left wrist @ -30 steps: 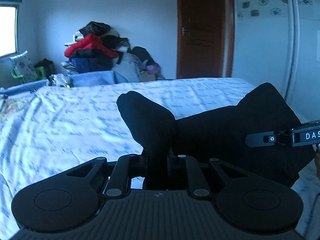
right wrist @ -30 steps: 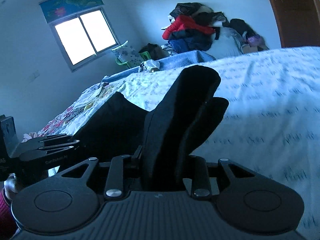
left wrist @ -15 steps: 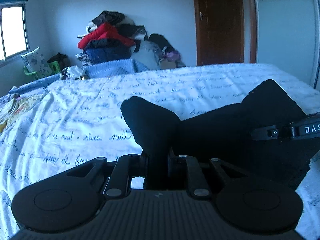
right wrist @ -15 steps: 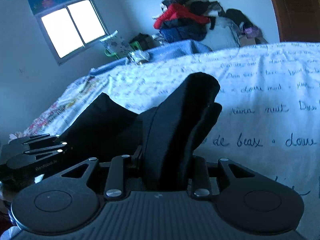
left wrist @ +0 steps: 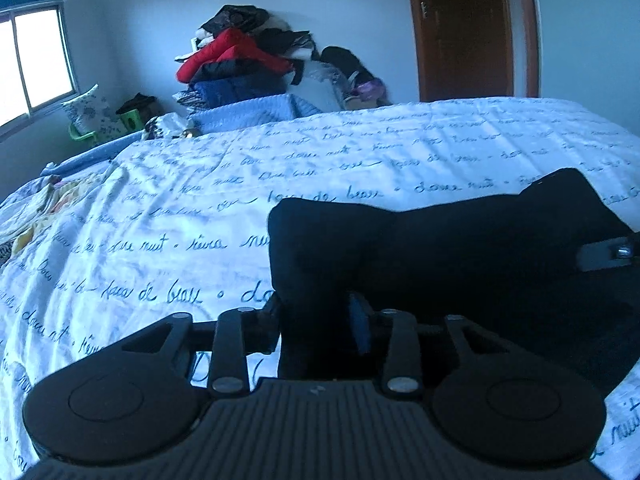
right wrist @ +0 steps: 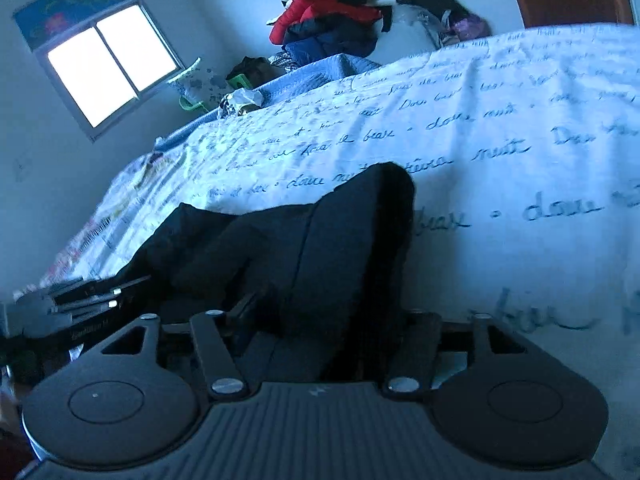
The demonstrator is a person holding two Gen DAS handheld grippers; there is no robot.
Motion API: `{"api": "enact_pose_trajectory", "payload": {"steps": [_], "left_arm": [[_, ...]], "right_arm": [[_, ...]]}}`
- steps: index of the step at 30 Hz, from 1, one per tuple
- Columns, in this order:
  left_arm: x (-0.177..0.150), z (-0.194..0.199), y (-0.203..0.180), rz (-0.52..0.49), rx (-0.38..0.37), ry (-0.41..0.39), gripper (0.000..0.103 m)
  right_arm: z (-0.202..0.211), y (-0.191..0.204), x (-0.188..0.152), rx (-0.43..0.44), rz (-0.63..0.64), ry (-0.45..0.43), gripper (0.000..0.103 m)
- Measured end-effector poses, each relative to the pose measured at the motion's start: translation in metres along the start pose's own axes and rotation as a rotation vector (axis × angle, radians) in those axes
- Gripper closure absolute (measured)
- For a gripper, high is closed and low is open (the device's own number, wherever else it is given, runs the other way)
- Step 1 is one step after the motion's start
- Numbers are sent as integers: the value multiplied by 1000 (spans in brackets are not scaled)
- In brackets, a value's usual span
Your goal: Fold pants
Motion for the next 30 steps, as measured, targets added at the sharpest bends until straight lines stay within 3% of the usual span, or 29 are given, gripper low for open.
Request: {"api": "enact_pose_trajectory", "payload": {"steps": [4,9,12,15,18,22,26,30], "left_arm": [[-3,3,6,-12,42,-9,48],[-7,16,26,10,138,20,33],[-8,37,34,66,129,17,27],[-13,51,25,61,63,27,23],[-26,43,10,14,64,64,21],[-32,40,7,30,72,73,21],[-32,44,10,54,68,85,21],[-33,47,12,75,67,104,21]], "right_arm": [[20,5,-4,-109,80,1,36],[49,26,-1,-284,189,-141,36],[49,55,-7,-188,259,-173,36],[25,73,-20,-132,334,-57,36],[-1,67,-31,-212,374,45,36],[-5,65,-31,-251,370,26,32],[0,78,-31,-227,365,-11,32],[-8,76,-43,-267,400,37,29]]}}
Point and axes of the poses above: each gripper's, at about its wrist camera, not at the fingertips, and z roughly against the way its jaws point, y to its left, x to its top, the point moved 7 cm from there along -z, roughly the way its jaws point, and after that the axes turned 15 degrees about x, right-handed, at the moved point
